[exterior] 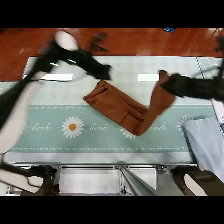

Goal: Fold the shirts.

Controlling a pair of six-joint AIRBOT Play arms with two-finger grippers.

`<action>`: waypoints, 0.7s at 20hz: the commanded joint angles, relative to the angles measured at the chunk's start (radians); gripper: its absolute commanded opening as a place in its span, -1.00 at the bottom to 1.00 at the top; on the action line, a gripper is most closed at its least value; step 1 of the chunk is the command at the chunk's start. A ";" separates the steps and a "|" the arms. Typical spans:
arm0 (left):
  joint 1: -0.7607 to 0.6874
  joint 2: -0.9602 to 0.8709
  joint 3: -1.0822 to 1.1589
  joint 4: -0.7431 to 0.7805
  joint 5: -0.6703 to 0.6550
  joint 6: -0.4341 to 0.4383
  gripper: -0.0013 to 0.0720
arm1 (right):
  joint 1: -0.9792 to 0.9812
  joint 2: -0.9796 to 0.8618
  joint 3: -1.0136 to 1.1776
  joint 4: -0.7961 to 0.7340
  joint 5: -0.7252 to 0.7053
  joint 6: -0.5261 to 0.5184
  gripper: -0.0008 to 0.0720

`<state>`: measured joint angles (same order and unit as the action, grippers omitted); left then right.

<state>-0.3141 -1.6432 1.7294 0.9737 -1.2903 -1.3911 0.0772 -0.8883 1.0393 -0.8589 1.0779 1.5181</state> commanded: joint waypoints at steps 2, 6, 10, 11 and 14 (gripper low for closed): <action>0.286 0.371 -0.222 0.127 0.037 0.023 -0.92 | 0.219 -0.367 0.242 0.040 -0.148 -0.007 -0.90; 0.382 0.637 -0.524 0.127 0.126 0.030 -0.92 | 0.339 -0.673 0.465 0.089 -0.180 0.000 -0.90; 0.363 0.762 -0.800 0.080 0.232 0.026 -0.92 | 0.404 -0.869 0.583 0.128 -0.221 0.025 -0.90; 0.352 0.764 -0.853 0.041 0.253 0.029 -0.92 | 0.412 -0.895 0.586 0.130 -0.243 0.037 -0.77; 0.288 0.747 -0.969 -0.010 0.338 0.045 -0.92 | 0.416 -0.930 0.586 0.170 -0.218 0.021 0.16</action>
<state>0.0116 -0.9157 0.8898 1.0210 -1.0466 -1.3571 0.4736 -1.7527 1.5993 -0.7250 0.8551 1.5398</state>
